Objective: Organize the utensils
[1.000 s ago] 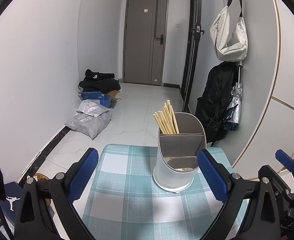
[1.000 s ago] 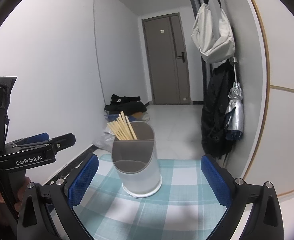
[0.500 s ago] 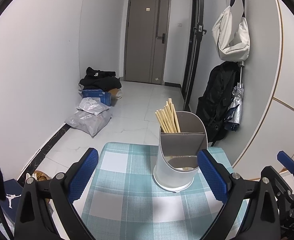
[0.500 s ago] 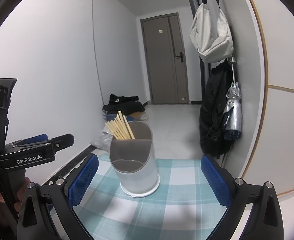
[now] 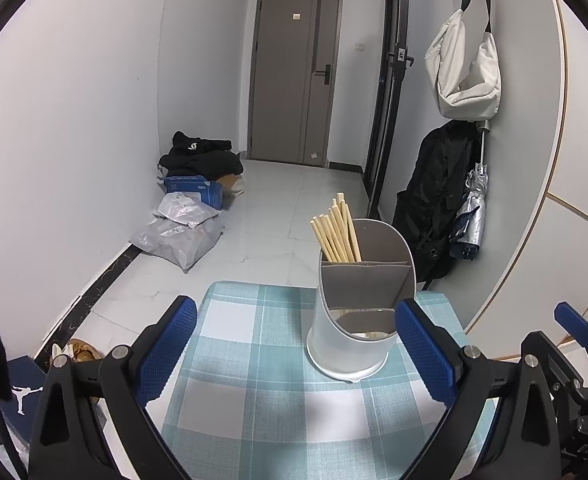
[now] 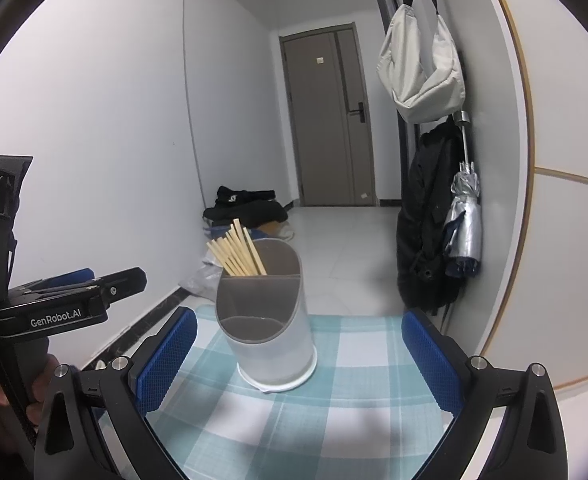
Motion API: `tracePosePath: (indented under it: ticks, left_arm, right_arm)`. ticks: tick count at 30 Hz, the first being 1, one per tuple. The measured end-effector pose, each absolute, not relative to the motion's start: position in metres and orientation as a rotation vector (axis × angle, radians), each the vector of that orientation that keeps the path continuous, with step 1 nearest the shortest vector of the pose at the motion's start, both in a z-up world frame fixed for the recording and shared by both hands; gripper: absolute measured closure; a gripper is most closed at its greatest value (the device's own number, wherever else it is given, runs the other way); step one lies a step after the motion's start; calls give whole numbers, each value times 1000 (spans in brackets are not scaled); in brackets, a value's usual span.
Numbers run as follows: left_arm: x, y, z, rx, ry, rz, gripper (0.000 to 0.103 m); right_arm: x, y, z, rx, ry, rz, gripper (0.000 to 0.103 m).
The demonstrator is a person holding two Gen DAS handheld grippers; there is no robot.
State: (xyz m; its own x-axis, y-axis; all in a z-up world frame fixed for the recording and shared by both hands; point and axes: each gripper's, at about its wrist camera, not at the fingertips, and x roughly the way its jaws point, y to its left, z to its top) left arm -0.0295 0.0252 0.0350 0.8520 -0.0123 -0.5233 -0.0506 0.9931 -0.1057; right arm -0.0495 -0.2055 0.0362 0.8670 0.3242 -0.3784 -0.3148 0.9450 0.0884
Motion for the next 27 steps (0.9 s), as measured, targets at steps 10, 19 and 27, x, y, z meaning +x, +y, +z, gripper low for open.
tracePosePath:
  ticks: [10, 19, 27]
  left_arm:
    - [-27, 26, 33, -126, 561, 18, 5]
    - [-28, 26, 33, -131, 562, 20, 5]
    - [-28, 28, 32, -131, 561, 23, 5]
  right_arm:
    - [-49, -205, 36, 23, 406, 323, 0]
    - [-50, -203, 36, 15, 406, 324, 0]
    - [-47, -202, 33, 12, 422, 323, 0]
